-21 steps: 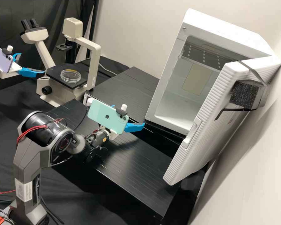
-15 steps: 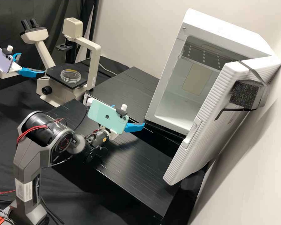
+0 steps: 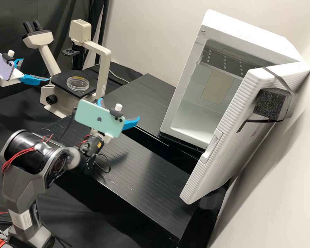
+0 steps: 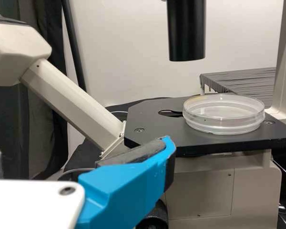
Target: Return the petri dish to the incubator.
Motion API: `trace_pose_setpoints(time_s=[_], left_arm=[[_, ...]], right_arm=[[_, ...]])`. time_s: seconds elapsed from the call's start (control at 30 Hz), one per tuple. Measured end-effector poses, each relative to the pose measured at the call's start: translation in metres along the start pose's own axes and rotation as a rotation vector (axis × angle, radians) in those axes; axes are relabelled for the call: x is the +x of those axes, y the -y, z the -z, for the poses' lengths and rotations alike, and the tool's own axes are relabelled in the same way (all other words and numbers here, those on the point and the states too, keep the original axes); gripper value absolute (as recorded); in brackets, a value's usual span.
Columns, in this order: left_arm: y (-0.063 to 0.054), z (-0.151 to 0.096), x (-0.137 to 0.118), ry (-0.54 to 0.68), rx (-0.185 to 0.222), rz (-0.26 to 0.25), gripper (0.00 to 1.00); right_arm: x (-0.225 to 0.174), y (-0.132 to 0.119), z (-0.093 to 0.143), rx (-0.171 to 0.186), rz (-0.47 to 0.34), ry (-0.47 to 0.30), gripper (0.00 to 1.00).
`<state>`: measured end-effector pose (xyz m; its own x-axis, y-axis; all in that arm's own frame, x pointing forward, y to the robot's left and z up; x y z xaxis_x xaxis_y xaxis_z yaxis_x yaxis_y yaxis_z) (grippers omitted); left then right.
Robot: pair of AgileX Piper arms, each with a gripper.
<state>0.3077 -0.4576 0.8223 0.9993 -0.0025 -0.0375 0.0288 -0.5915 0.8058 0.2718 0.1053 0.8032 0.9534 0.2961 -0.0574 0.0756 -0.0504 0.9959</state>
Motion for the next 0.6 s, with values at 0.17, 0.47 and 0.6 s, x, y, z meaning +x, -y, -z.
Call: trace_pose_setpoints(time_s=[0.17,0.47,0.6], left_arm=[[0.000,0.000,0.000,0.000,0.000,0.000,1.00],[0.000,0.000,0.000,0.000,0.000,0.000,1.00],[0.000,0.000,0.000,0.000,0.000,0.000,1.00]], right_arm=[[0.007,0.012,0.041,-0.058,0.031,-0.143,1.00],[0.030,0.018,0.088,-0.097,0.025,-0.237,1.00],[0.044,0.023,0.097,-0.121,0.045,-0.231,1.00]])
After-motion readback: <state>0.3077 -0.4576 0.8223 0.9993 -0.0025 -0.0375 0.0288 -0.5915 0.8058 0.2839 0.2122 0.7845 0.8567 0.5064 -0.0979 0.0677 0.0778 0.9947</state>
